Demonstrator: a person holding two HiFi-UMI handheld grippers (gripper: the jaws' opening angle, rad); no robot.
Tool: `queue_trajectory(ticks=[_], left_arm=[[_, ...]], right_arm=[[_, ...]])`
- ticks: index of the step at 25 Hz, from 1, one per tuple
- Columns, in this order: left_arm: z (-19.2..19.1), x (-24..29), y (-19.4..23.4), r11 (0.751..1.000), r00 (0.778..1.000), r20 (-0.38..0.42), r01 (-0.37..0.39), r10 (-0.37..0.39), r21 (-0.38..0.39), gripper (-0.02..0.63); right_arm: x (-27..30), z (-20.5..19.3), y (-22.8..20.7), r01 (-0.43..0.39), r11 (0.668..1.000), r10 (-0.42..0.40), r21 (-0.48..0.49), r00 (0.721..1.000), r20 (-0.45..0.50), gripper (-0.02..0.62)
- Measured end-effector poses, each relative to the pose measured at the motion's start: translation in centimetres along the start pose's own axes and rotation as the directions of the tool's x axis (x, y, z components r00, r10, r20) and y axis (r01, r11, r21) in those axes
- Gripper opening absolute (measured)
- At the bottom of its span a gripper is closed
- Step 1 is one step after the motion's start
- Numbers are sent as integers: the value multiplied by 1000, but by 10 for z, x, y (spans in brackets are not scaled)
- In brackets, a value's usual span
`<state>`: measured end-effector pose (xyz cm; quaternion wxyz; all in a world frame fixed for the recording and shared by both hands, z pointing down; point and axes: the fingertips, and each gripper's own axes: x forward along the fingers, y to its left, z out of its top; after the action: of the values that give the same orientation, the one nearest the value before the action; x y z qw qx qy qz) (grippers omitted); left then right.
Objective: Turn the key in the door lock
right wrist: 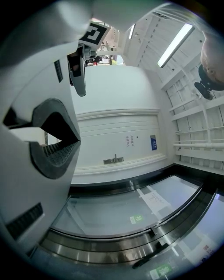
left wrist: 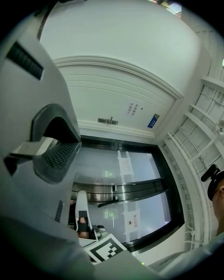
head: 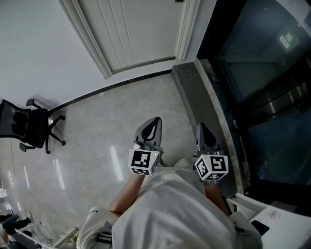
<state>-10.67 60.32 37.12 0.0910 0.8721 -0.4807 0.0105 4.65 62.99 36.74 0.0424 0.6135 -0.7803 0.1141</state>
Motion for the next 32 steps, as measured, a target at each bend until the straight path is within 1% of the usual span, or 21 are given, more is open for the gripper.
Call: queue_trajectory(ticks=[4,11,19,22,25,29,32], left_arm=[[-3,12,16,1000,1000,-14,13,-13,-4,9],[-8,39,40,1000,1000,-17,-8,8,5,9],[0,95,66,999,999,-21,-47,48,26,9],[10,125,81,998,998,-20,-54,55,28,9],[18,161,88,998,998,-13,-66,66,17,9],[30,214,85,997,997,4,-71,71,18,9],[37,256,84,997,997,13,-76,76,26,9]], right_arm=[[20,-2,-5,29,999,-29,13,999,-15,-3],[56,-5,-21,47,998,-46,33,999,-8,-3],[127,3,-45,9,999,-9,48,1000,-8,-3],[160,18,-51,-8,999,8,38,1000,-1,-3],[187,24,-66,-22,999,23,32,1000,-14,-3],[224,32,-107,-3,999,4,32,999,-40,-3],[256,45,-140,-6,999,7,40,999,-35,-3]])
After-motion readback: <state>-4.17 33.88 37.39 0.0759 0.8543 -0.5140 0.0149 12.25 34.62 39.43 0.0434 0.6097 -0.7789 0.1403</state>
